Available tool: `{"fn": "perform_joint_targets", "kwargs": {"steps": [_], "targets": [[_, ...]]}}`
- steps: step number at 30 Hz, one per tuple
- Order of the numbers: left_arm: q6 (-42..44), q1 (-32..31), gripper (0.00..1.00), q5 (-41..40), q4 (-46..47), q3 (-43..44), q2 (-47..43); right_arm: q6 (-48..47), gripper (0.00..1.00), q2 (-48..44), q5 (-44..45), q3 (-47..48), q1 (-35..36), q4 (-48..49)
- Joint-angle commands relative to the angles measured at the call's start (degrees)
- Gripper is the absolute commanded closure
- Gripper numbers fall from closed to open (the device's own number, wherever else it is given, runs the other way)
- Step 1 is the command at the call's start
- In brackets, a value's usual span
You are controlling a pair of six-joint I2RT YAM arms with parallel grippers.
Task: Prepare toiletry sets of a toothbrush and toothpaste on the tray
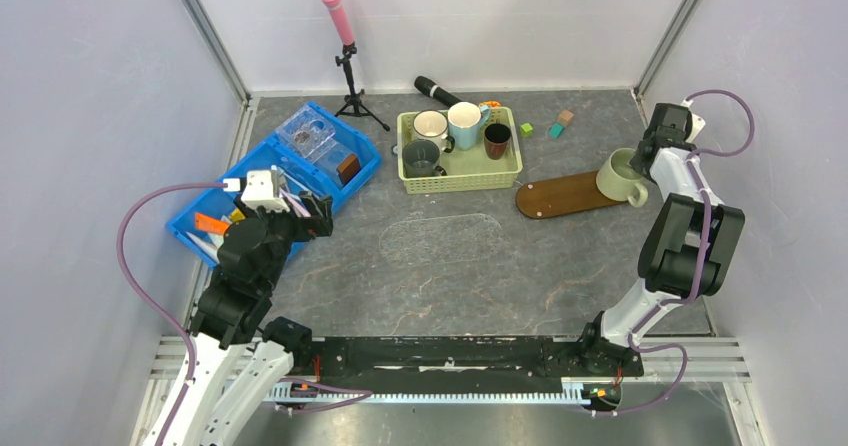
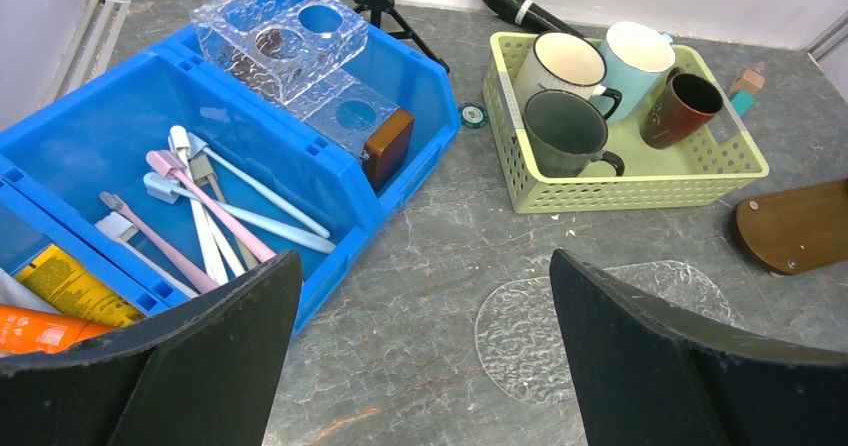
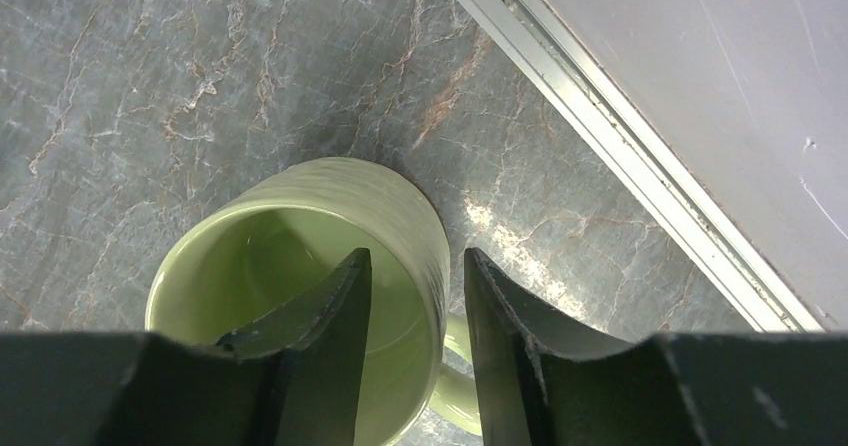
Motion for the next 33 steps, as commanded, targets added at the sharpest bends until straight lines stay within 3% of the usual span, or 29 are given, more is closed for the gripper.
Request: {"fn": "perform_joint_targets", "kwargs": {"steps": [1,8,16,23,33], "targets": [[0.88,-0.23,0.00,-1.28,1.53,-0.21,-0.11,0.72,0.50,-2.72,0.57,1.72,-0.27,1.25],[0.80,-0.26,0.00,-1.19,1.51,-0.14,-0.29,0.34,0.19,-8.60,1.06,1.40,-0.28,0.90],[0.53,-0.14,0.00,-1.19,1.52,-0.23,-0.52,-0.97,0.04,-18.58,-6.15,-0.82,0.17,3.75],[0.36,0.09,0.00,-1.28,1.27,-0.32,-0.14,-4.57,0.02,-23.65,-12.01,-2.15,5.02,5.60],[0.27,0.61,0.00,-1.08,1.09,-0.22,2.03,-9.37,0.02,-23.71,-16.57,-2.57,16.61,5.45]]}}
